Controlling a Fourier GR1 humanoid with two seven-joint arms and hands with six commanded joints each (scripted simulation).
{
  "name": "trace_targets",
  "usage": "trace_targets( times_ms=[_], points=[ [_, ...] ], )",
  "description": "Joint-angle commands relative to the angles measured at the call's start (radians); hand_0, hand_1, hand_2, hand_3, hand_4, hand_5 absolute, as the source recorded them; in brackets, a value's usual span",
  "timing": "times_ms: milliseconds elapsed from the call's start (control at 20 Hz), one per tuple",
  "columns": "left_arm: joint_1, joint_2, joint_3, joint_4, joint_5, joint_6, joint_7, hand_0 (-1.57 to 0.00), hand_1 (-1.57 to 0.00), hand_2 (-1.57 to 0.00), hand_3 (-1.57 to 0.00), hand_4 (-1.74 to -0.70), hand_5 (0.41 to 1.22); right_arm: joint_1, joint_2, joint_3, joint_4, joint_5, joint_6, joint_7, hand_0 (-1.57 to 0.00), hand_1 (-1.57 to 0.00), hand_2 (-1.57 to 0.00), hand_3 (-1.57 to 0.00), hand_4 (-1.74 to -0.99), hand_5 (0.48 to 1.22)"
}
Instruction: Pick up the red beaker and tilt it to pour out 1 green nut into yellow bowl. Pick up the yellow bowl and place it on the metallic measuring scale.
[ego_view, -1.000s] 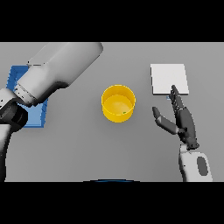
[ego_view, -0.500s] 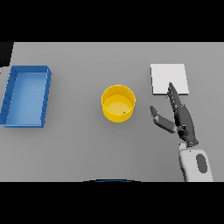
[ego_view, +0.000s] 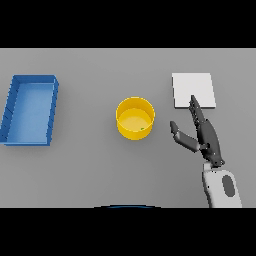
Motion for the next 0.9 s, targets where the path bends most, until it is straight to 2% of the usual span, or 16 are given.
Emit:
trace_targets(
  times_ms=[0,50,100,200,250,350,500,650,750,850],
  points=[
    [0.037,0.000,0.019,-0.011,0.025,0.017,0.003,-1.57,-1.57,-1.57,-1.44,-1.74,1.221,-0.002,-0.003,0.003,-0.001,0.010,-0.004,0.006,0.00,0.00,0.00,0.00,-1.293,0.667],
    [0.071,-0.005,0.032,-0.019,0.043,0.028,0.029,-1.57,-1.57,-1.57,-1.46,-1.74,1.221,-0.004,-0.004,0.001,0.006,0.008,-0.002,0.000,0.00,0.00,0.00,0.00,-1.302,0.671],
    [0.096,-0.011,0.053,-0.030,0.068,0.040,0.049,-1.57,-1.57,-1.57,-1.42,-1.74,1.221,-0.003,-0.008,0.001,-0.001,0.004,0.002,0.004,0.00,0.00,0.00,0.00,-1.307,0.677],
    [0.175,-0.018,0.092,-0.067,0.124,0.060,0.052,-1.57,-1.57,-1.57,-1.47,-1.74,1.221,0.012,-0.015,0.005,-0.017,0.011,0.003,-0.006,0.00,0.00,0.00,0.00,-1.306,0.688],
    [0.209,-0.021,0.102,-0.098,0.143,0.070,0.079,-1.57,-1.57,-1.57,-1.49,-1.74,1.221,0.010,-0.019,0.006,-0.011,0.012,0.007,-0.007,0.00,0.00,0.00,0.00,-1.302,0.693],
    [0.278,-0.022,0.102,-0.171,0.159,0.080,0.123,-1.57,-1.57,-1.57,-1.52,-1.74,1.221,0.002,-0.019,0.003,-0.013,0.004,0.010,0.012,0.00,0.00,0.00,0.00,-1.304,0.707],
    [0.414,-0.029,0.098,-0.339,0.194,0.089,0.135,-1.57,-1.57,-1.57,-1.41,-1.74,1.221,0.005,-0.018,0.010,-0.007,0.019,0.005,0.003,0.00,0.00,0.00,0.00,-1.309,0.720],
    [0.520,-0.037,0.092,-0.514,0.219,0.081,0.200,-1.57,-1.57,-1.57,-1.34,-1.74,1.221,0.005,-0.026,0.007,-0.005,0.025,0.003,-0.002,0.00,0.00,0.00,0.00,-1.327,0.724],
    [0.582,-0.048,0.093,-0.608,0.237,0.085,0.236,-1.57,-1.57,-1.57,-1.32,-1.74,1.146,0.020,-0.026,0.010,-0.016,0.023,0.008,-0.009,0.00,0.00,0.00,0.00,-1.335,0.725],
    [0.632,-0.069,0.083,-0.682,0.248,0.083,0.264,-1.57,-1.57,-1.57,-1.41,-1.63,1.041,0.020,-0.022,0.016,-0.021,0.029,0.003,0.003,0.00,0.00,0.00,0.00,-1.332,0.729]
  ],
)
